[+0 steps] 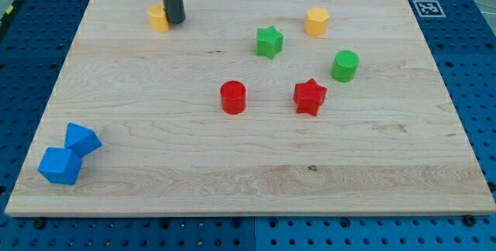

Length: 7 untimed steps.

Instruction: Slide the yellow heart towards the top left corner

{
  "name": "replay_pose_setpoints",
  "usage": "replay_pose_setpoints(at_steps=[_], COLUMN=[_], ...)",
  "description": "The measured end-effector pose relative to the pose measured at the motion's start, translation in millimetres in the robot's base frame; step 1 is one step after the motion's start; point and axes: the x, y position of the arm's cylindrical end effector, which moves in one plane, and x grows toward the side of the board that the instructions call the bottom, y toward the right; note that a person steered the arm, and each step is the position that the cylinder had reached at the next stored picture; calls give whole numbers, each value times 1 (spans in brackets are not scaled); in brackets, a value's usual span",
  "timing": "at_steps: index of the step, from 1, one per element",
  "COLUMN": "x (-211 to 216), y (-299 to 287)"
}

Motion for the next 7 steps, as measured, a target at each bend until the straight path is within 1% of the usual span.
replay_pose_setpoints(at_steps=[1,2,6,7], x=[0,12,18,13], y=[-9,-2,-3,-23])
